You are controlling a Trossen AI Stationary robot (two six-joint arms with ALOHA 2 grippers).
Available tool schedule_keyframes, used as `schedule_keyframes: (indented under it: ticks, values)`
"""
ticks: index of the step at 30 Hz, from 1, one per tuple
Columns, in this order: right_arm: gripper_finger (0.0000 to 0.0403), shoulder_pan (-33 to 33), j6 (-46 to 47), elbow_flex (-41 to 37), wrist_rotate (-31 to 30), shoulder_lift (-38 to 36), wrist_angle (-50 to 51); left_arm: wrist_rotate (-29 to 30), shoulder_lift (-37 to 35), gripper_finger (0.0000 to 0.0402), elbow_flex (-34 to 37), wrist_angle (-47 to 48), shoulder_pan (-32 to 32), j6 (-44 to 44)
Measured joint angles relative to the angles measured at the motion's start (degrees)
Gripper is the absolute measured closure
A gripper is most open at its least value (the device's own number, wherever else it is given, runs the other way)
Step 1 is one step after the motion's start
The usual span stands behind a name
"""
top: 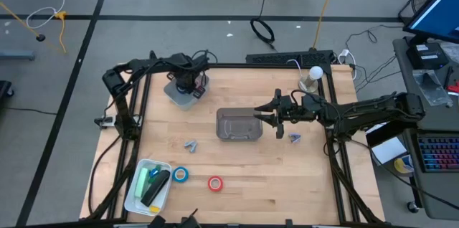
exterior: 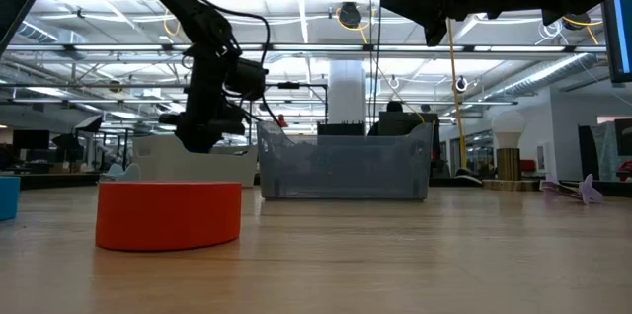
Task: Pick and place Stapler, Stapler remover, tape
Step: Put the blue tape into the grey bin, then put the light blue tape into the grey bin
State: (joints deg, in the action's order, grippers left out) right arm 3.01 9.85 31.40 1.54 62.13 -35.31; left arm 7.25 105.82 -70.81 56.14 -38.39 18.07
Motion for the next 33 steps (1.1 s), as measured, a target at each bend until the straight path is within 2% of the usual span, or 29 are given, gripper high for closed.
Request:
schedule_keyframes:
  ticks: [10,17,22,26,29,33]
  values:
    - [0.0289,0.0,-0.02,0.02,0.02,0.0,0.0,0.21,0.09,0.0258,0.0,-0.29,0.04,0.22]
    - [0.0289,0.0,0.0,0.02,0.02,0.0,0.0,0.23,-2.06,0.0231,0.07,2.17,0.04,0.59]
    - [0.0291,0.0,0.0,0.02,0.06,0.0,-0.08,1.75,-8.56,0.023,0.07,5.56,0.06,2.83]
    - [0.029,0.0,-0.01,0.04,0.07,0.0,-0.6,0.04,-16.31,0.0229,0.07,6.43,2.41,5.26]
    - [0.0289,0.0,0.0,0.04,0.07,0.0,-1.44,-3.01,-22.51,0.0229,0.07,5.88,6.98,5.13]
    - [0.0291,0.0,-0.02,0.04,0.07,0.0,-1.73,-6.28,-29.18,0.0229,0.07,4.04,16.43,3.43]
